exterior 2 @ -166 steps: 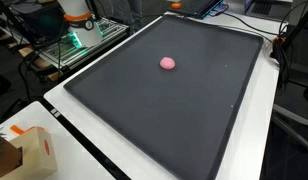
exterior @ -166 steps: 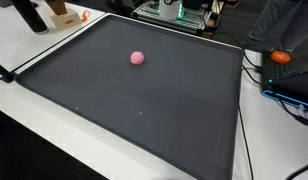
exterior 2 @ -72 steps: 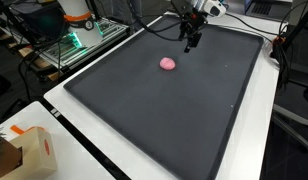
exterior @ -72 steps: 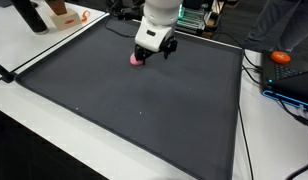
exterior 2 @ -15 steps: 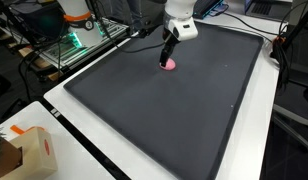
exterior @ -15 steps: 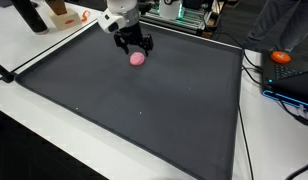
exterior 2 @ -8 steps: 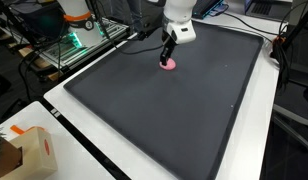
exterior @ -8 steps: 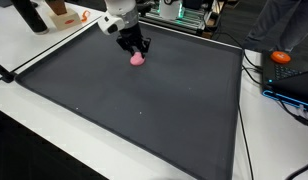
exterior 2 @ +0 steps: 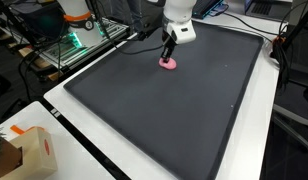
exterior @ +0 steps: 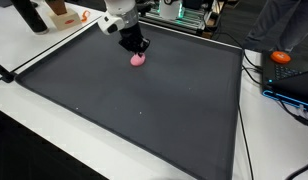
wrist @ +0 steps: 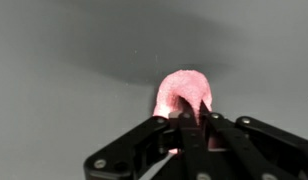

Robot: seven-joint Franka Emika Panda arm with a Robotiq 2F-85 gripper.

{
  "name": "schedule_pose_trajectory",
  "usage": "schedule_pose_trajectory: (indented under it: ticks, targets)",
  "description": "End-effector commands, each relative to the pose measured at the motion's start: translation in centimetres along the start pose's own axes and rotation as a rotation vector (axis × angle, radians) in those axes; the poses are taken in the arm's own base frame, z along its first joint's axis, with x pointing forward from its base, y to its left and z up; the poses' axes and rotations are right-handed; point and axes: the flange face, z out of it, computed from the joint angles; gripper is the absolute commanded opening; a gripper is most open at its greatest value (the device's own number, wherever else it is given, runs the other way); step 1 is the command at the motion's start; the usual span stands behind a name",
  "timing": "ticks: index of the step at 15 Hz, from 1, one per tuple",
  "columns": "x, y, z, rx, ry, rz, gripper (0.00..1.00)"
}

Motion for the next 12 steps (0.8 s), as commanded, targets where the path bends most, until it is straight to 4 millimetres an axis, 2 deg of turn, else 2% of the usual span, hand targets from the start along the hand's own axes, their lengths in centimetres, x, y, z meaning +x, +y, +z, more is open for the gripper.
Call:
schedule_pose_trajectory:
  ticks: [1, 12]
  targets:
    - [-0.38, -0.04, 0.7, 0.026, 0.008, -0.003, 0.0]
    - [-0.32, 0.05, 0.55, 0.031, 0.015, -0.002, 0.01]
